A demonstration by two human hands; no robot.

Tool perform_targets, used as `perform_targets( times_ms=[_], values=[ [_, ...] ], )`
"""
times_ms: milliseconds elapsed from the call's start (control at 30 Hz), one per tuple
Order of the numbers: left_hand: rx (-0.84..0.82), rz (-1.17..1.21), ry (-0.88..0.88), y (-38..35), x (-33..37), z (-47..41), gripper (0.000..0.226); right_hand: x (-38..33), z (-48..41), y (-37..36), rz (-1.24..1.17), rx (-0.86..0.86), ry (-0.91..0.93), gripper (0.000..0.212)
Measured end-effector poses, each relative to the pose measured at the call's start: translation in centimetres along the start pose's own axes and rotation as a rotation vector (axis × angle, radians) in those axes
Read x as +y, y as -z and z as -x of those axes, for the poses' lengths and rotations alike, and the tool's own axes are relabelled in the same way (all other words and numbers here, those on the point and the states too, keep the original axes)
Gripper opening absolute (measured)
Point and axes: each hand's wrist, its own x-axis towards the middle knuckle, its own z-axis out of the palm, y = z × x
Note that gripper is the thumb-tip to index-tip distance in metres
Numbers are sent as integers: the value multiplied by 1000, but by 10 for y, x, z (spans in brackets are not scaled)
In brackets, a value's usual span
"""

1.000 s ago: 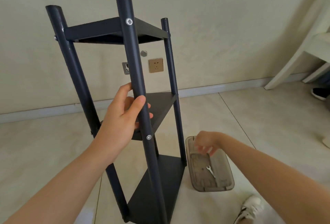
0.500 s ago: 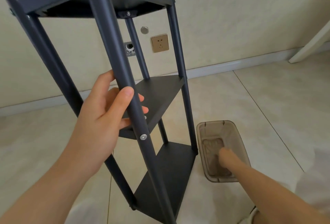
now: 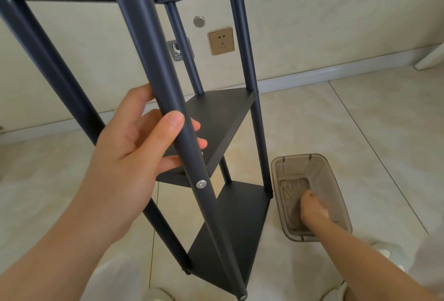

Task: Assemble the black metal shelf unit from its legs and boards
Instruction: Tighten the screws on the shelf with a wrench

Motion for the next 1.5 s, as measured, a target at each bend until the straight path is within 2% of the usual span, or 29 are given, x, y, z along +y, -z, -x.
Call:
perform_targets(
  times_ms=[133, 267, 433, 900, 1133, 1400, 1500],
  values=[
    [7, -1, -7, -4, 0, 2, 30, 3, 0, -2, 54, 32, -15, 40],
    [-19, -9, -7, -3, 2, 2, 38, 3, 3, -2, 68, 17, -42, 34],
    [-10, -2, -18, 0, 1, -1, 34, 3, 4, 0, 101, -18, -41, 30],
    [-33, -17, -19, -6, 3, 1, 34, 11, 1, -6, 142, -38, 14, 34],
    [28, -102, -25, -11, 5, 3, 28, 10, 7, -10, 202, -89, -2, 35],
    [173, -185, -20, -15, 6, 2, 15, 3, 13, -10, 1, -40, -5, 27],
    [213, -222, -21, -17, 9, 2, 37, -6, 16, 9, -21, 5, 61, 26]
  ],
)
